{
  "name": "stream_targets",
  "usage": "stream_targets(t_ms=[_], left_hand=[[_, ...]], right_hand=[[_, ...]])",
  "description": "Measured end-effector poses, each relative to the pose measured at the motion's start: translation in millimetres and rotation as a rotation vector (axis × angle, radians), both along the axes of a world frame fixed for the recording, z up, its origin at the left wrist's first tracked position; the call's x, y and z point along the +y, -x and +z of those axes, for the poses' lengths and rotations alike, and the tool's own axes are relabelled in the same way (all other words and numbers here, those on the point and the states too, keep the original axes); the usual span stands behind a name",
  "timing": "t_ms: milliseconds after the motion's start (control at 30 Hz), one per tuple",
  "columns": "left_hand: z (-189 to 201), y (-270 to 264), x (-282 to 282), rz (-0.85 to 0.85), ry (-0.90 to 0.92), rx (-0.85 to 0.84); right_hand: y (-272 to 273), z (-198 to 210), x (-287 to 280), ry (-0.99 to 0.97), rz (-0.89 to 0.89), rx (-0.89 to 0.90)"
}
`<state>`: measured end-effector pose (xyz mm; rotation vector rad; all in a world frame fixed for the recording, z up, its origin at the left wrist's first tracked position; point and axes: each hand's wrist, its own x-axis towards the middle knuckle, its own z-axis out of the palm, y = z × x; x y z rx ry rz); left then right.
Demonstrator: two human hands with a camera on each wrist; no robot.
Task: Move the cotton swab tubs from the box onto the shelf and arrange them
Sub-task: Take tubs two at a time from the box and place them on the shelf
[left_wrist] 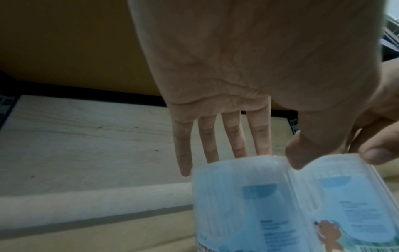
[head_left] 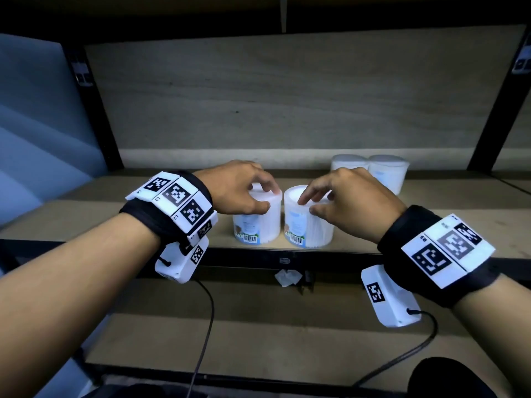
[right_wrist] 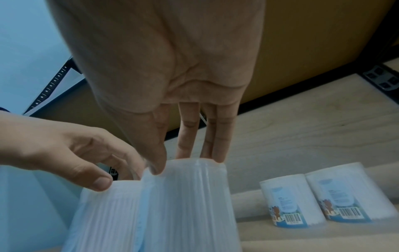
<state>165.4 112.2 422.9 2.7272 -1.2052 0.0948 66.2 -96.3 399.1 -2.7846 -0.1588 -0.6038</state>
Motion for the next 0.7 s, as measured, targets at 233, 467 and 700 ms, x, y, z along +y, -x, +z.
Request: stream_targets(t_ms=[233, 467, 700], left_hand=[[0, -12, -5, 0.019, -0.021, 0.027], [0, -25, -14, 0.047, -0.025, 0.049], [0, -43, -25, 0.069, -0.005, 0.052]], right_hand=[[-8, 4, -3, -0.062, -0.011, 0.044], [-23, 9, -6, -0.073, -0.022, 0.078], [-51, 14, -12, -0.021, -0.057, 0.113]])
